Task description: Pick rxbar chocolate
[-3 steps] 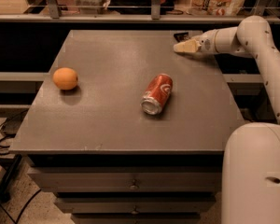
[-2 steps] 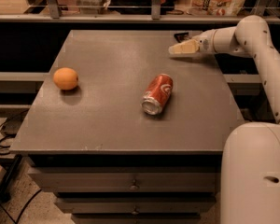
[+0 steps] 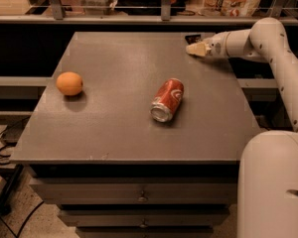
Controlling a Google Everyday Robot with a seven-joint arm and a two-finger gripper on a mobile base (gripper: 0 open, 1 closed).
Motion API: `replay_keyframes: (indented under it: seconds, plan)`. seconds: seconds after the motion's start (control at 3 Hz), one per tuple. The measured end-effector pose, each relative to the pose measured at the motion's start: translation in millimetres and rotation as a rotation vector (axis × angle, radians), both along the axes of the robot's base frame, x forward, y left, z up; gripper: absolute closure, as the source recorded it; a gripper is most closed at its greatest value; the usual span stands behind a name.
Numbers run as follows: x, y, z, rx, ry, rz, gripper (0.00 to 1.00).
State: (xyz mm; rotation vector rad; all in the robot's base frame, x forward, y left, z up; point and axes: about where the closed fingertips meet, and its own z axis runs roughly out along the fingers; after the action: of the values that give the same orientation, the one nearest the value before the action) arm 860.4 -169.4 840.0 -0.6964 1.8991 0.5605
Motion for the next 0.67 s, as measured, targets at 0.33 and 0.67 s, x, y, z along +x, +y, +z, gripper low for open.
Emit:
replay_keyframes:
  seconds: [0.33, 0.67]
  plan:
    - [-3, 6, 6, 0.010, -0.019, 0.014, 0.81]
    - [-8, 17, 28, 0.017, -0.072, 0.040, 1.00]
